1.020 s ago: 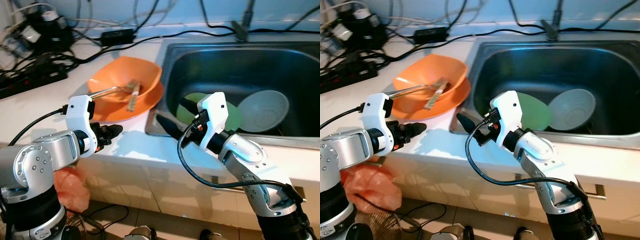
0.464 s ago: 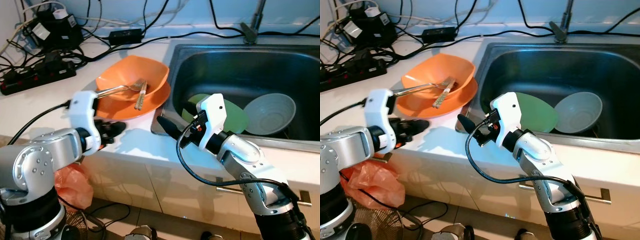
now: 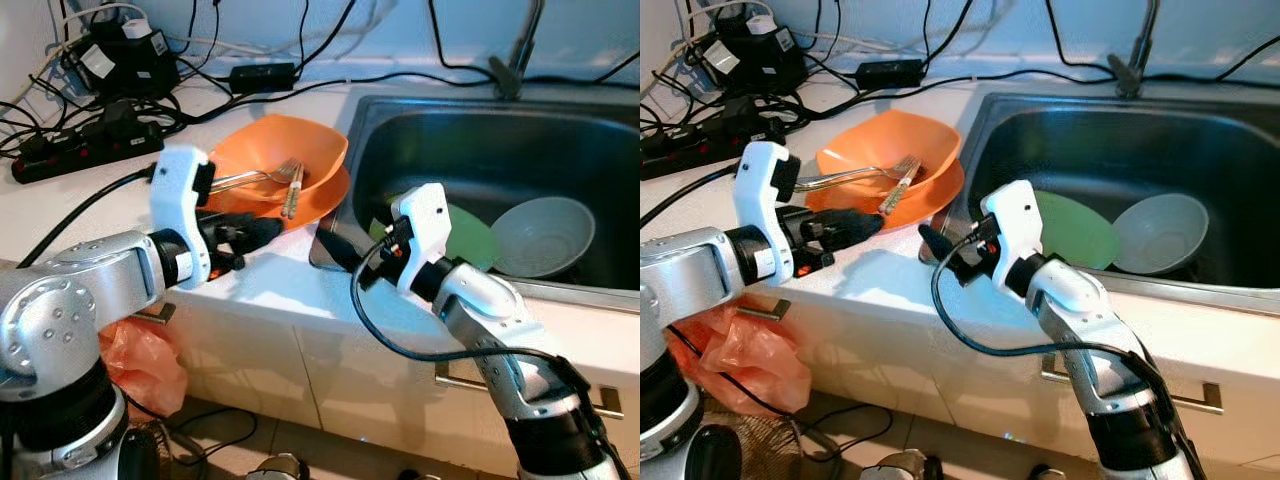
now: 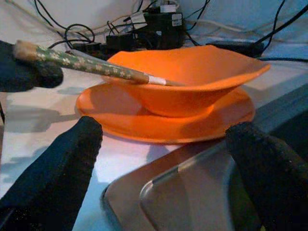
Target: Kitchen organization
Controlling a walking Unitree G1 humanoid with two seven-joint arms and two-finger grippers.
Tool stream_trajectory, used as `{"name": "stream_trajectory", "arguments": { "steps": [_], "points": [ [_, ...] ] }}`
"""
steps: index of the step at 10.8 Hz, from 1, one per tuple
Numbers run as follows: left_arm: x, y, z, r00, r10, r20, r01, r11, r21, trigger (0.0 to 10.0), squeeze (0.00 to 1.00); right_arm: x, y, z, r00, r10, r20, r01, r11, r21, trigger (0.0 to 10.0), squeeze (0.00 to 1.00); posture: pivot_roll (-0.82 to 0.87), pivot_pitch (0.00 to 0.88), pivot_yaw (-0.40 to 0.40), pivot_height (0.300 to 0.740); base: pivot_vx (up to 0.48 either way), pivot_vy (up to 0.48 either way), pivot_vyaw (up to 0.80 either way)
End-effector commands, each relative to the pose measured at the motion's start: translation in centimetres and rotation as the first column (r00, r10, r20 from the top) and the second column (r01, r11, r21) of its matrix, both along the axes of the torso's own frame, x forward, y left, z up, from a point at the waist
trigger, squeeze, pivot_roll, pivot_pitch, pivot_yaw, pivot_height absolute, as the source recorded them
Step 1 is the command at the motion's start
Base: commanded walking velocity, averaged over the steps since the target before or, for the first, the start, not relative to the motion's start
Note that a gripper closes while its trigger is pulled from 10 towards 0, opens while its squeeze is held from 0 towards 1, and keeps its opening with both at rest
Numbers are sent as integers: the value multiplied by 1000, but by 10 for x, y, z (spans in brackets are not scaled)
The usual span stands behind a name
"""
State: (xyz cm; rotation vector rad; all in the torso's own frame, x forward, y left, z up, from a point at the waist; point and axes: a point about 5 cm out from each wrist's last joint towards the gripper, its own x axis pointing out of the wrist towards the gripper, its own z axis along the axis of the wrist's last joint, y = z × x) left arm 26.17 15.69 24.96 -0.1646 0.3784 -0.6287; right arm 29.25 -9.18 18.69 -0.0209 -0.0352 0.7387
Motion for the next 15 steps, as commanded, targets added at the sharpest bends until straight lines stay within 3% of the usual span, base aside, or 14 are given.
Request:
{"name": "stream_trajectory", "arguments": {
  "steps": [1, 5, 6, 7, 9, 10, 12, 14, 15],
  "points": [
    [-4, -1, 4, 999, -40, 32, 40, 999, 8, 10000, 0, 2, -1, 2, 1000, 1, 11, -1, 1000, 4, 10000, 0, 208, 50, 102, 740, 0, 0, 0],
    [-4, 3, -22, 991, -23, 134, 10, 995, 95, 10000, 0, 14, -14, -2, 994, -109, -19, 110, 992, 62, 10000, 0, 197, 42, 82, 740, 0, 0, 0],
    [-2, 3, -31, 979, 6, 203, -27, 994, 102, 10000, 0, 18, -20, -1, 987, -155, -29, 157, 983, 92, 10000, 0, 188, 41, 75, 740, 0, 0, 0],
    [5, 5, -35, 943, 87, 321, -128, 985, 112, 10000, 0, 21, -24, 1, 981, -192, -11, 192, 977, 89, 10000, 0, 180, 39, 75, 740, 0, 0, 0],
    [14, 14, -37, 863, 292, 413, -310, 950, -24, 10000, 0, 27, -34, 2, 968, -250, -16, 251, 964, 88, 10000, 0, 168, 37, 72, 740, 0, 0, 0],
    [17, 16, -34, 825, 359, 436, -349, 931, -107, 10000, 0, 29, -38, 3, 967, -254, -33, 257, 960, 112, 10000, 0, 164, 37, 71, 740, 0, 0, 0],
    [26, 7, -37, 824, 423, 378, -355, 904, -237, 10000, 0, 32, -42, 7, 963, -268, -40, 271, 951, 150, 10000, 0, 152, 40, 70, 740, 0, 0, 0],
    [32, -11, -52, 899, 402, 175, -316, 871, -375, 10000, 0, 32, -41, 9, 964, -264, -40, 267, 950, 164, 10000, 0, 140, 46, 74, 740, 0, 0, 0],
    [32, -22, -60, 939, 338, 65, -270, 842, -467, 10000, 0, 32, -42, 10, 963, -267, -39, 269, 948, 170, 10000, 0, 132, 45, 78, 740, 0, 0, 0]
  ]
}}
